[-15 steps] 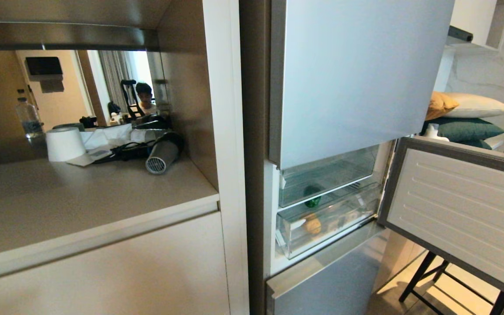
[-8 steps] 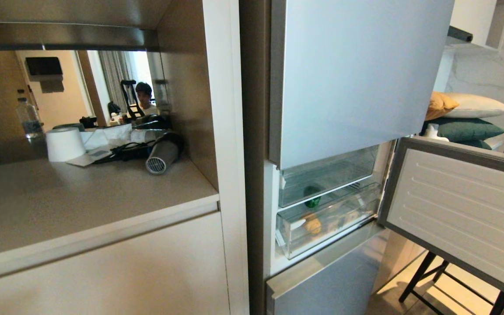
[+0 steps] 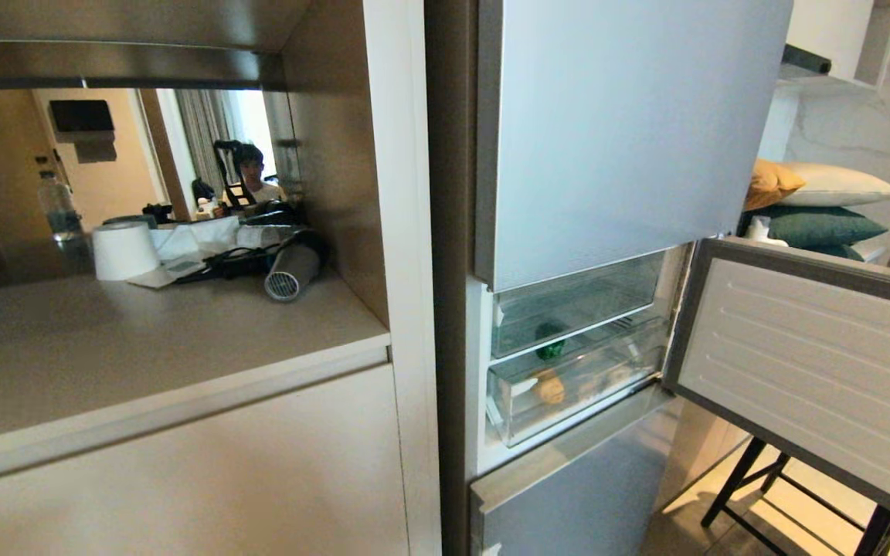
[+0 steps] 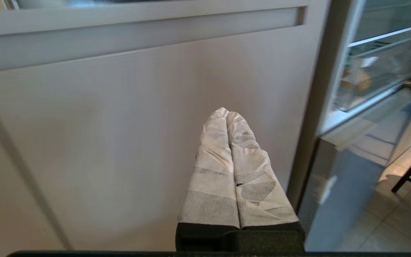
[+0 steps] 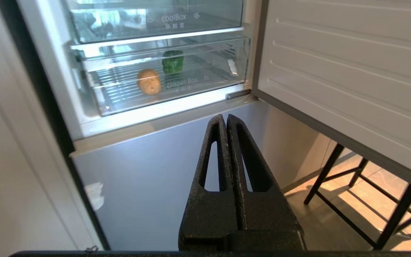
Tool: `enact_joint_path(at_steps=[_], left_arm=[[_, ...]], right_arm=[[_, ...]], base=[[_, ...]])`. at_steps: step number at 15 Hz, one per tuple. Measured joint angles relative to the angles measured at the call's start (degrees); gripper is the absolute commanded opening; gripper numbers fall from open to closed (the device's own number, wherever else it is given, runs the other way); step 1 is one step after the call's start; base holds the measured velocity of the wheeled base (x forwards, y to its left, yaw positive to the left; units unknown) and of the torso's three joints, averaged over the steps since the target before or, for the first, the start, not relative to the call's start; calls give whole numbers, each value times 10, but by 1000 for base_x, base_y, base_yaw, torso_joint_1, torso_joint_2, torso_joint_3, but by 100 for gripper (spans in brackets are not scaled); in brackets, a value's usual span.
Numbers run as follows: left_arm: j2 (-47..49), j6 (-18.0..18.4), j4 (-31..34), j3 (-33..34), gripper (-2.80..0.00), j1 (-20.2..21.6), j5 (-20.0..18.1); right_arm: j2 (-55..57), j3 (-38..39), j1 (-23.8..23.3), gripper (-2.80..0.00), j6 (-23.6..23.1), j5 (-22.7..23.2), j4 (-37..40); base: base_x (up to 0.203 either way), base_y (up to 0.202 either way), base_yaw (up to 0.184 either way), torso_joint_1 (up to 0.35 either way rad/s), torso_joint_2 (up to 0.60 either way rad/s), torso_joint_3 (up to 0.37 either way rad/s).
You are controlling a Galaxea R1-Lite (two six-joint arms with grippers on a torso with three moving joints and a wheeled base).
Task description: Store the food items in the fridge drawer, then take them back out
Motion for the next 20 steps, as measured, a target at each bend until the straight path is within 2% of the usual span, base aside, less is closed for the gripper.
enact_joint_path(at_steps=[6, 20], left_arm=[[0, 0, 0, 0, -280, 0, 0], [0, 0, 0, 0, -280, 0, 0]], right_arm=[[0, 0, 0, -280, 3, 0, 1], [0, 0, 0, -280, 5, -1, 1]], base=[[-11, 0, 0, -9, 10, 7], [0, 0, 0, -140, 367, 218]])
